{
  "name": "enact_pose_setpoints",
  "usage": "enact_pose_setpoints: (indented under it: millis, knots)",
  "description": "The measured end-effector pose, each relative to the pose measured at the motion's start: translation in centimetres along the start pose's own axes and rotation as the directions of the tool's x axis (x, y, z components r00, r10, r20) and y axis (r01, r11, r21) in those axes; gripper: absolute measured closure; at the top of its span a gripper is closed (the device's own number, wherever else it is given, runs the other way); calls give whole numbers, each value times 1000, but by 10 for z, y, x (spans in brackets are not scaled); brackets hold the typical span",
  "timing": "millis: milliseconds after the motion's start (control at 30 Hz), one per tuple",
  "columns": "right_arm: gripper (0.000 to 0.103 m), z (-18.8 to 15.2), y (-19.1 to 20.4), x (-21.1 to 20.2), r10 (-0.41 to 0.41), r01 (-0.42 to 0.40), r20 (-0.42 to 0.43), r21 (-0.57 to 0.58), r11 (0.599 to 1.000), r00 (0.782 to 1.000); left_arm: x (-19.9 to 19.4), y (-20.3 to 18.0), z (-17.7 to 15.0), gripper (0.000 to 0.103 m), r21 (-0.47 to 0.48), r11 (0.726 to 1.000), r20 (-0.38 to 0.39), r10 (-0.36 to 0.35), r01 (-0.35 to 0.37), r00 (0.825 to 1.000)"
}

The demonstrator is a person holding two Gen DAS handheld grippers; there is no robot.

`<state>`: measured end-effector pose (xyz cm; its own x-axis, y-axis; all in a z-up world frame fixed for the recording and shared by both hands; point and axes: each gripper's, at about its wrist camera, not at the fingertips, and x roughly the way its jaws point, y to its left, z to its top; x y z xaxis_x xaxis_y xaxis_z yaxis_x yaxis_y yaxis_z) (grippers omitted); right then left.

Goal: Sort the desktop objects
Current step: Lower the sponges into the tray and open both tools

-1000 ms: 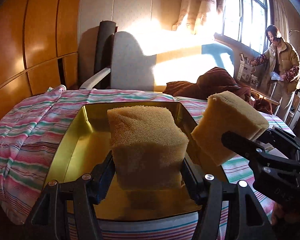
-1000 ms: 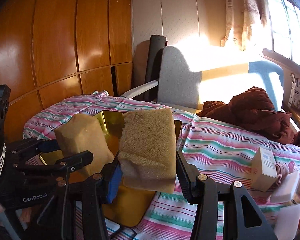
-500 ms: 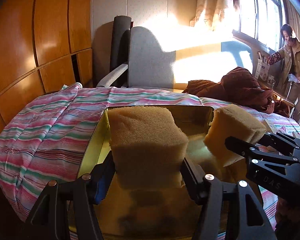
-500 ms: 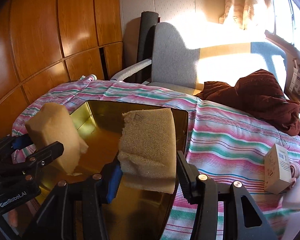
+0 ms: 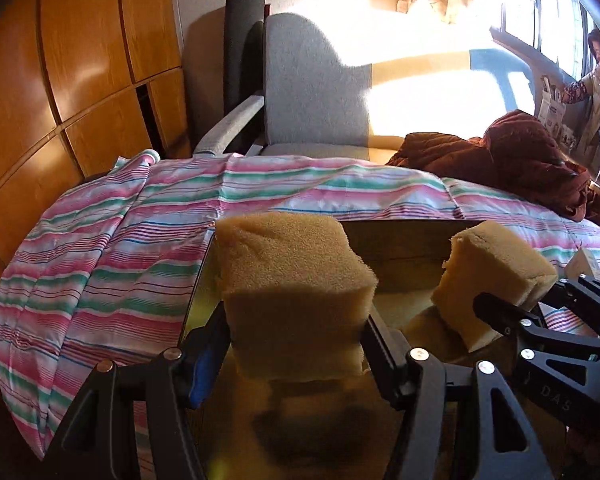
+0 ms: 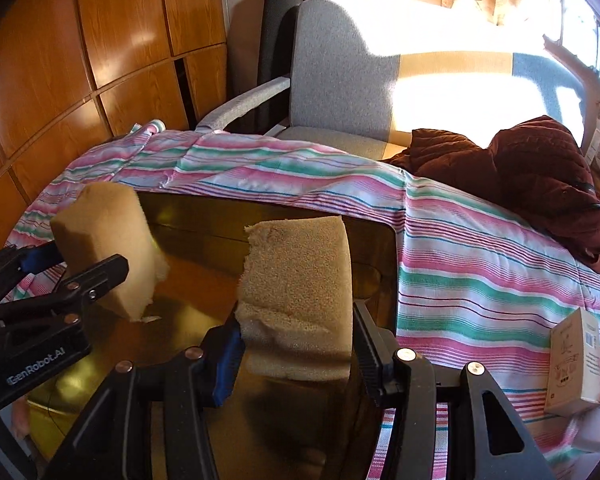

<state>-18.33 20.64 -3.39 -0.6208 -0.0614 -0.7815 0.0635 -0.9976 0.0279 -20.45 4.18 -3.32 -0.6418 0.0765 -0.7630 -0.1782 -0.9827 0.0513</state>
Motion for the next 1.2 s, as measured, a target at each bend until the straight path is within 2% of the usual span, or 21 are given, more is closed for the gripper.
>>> enact_pose_setpoints:
  millis: [133,200,333,433,500,600,700,800,933,1100,1200]
  knots:
    - [49,0,1,5,8,-8,-25,-18,1000,1000,23,4,4,38,-19,1000,-84,-6,4,996]
    - [43,-1,-1,3,14,-14,-23,-14,1000,1000,26,8,5,38,-49,999,-102,-29,24,994]
    - [33,-6,-10,-5,31,-31,-3,23,999,1000,12,12,1,38,-107,991,-78,-94,85,992]
    - [28,-7,-16,-20,50,-52,47,56,997,998,5,11,-2,37,-102,991,-64,-98,91,993]
    - [25,-8,-18,-31,44,-48,81,60,997,996,7,13,-3,37,-117,988,-75,-105,96,992]
    - [22,-14,-22,-48,50,-60,129,77,995,990,8,18,-4,36,-146,978,-95,-163,148,982]
    - [21,-22,-27,-62,57,-74,160,106,992,986,7,26,-4,36,-196,962,-102,-215,192,971]
    - [20,-33,-34,-76,61,-86,187,128,988,981,-4,25,-3,36,-162,970,-61,-192,180,980]
    - [20,-47,-42,-92,67,-101,207,158,982,976,-19,25,-3,35,-142,962,-25,-241,235,970]
    - [20,-69,-49,-116,65,-107,243,167,980,968,-32,25,-10,35,-97,973,-6,-210,208,978]
    - [18,-84,-59,-129,56,-108,257,195,975,965,-32,16,-14,35,-7,994,10,-111,111,994]
